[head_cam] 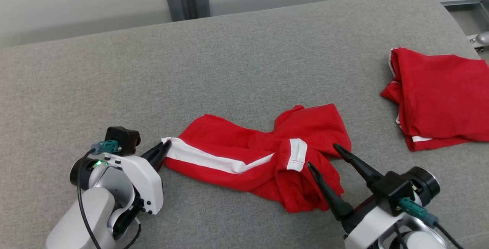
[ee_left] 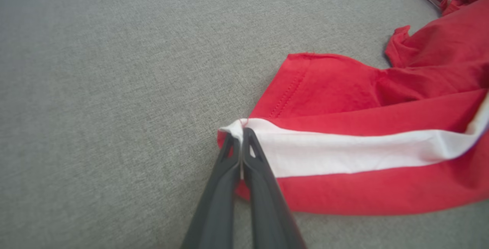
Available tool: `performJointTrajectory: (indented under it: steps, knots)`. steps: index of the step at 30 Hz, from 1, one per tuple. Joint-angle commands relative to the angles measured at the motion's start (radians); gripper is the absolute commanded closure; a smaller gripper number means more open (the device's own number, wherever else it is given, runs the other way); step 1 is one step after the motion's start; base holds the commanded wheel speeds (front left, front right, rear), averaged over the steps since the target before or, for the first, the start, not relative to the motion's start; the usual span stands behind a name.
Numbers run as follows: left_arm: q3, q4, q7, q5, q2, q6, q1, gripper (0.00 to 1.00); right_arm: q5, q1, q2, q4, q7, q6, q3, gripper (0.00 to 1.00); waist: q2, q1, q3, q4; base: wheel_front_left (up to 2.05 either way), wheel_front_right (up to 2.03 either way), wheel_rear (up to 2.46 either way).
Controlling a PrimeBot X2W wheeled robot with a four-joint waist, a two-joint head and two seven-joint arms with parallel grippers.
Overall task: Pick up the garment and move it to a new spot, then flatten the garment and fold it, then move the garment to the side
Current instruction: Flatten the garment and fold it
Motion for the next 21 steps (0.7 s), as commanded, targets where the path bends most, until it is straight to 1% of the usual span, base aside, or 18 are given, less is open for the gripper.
performJointTrajectory:
  steps: [1,5,9,11,14,15,16,21]
  knots:
    - [-0.002,0.005,-0.007,-0.002,0.003,-0.005,-0.019,1.00,-0.020,-0.020,-0.030,-0.012,0.019,0.000,0.020,0.00,0.0000,0.0000,0.002,0.004,0.00,0.00,0.00]
    - [-0.017,0.014,-0.015,-0.004,0.002,-0.007,-0.031,1.00,-0.057,-0.066,-0.093,-0.039,0.065,0.000,0.116,0.00,0.0000,0.0000,0.010,0.015,0.00,0.00,0.00]
    - [-0.027,0.024,-0.026,-0.007,-0.001,-0.008,-0.047,1.00,-0.069,-0.112,-0.149,-0.056,0.106,0.000,0.212,0.00,0.0000,0.0000,0.014,0.027,0.00,0.00,0.00]
    - [-0.032,0.029,-0.032,-0.009,-0.004,-0.007,-0.049,1.00,-0.081,-0.133,-0.170,-0.056,0.125,0.000,0.233,0.00,0.0000,0.0000,0.015,0.032,0.00,0.00,0.00]
    - [-0.037,0.035,-0.045,-0.009,-0.005,-0.008,-0.060,1.00,-0.099,-0.154,-0.175,-0.038,0.143,0.000,0.231,0.00,0.0000,0.0000,0.018,0.039,0.00,0.00,0.00]
    - [-0.038,0.038,-0.050,-0.008,-0.006,-0.008,-0.063,1.00,-0.103,-0.158,-0.172,-0.032,0.145,0.000,0.229,0.44,0.0000,0.0000,0.017,0.041,0.00,0.00,0.00]
    - [-0.040,0.040,-0.064,-0.009,-0.009,-0.008,-0.066,1.00,-0.104,-0.166,-0.167,-0.017,0.154,0.000,0.221,1.00,0.0000,0.0000,0.016,0.046,0.00,0.00,0.00]
    - [-0.036,0.029,-0.104,-0.009,-0.012,-0.007,-0.067,1.00,-0.083,-0.143,-0.143,0.009,0.139,0.000,0.150,1.00,0.0000,0.0000,0.010,0.060,0.00,0.00,0.00]
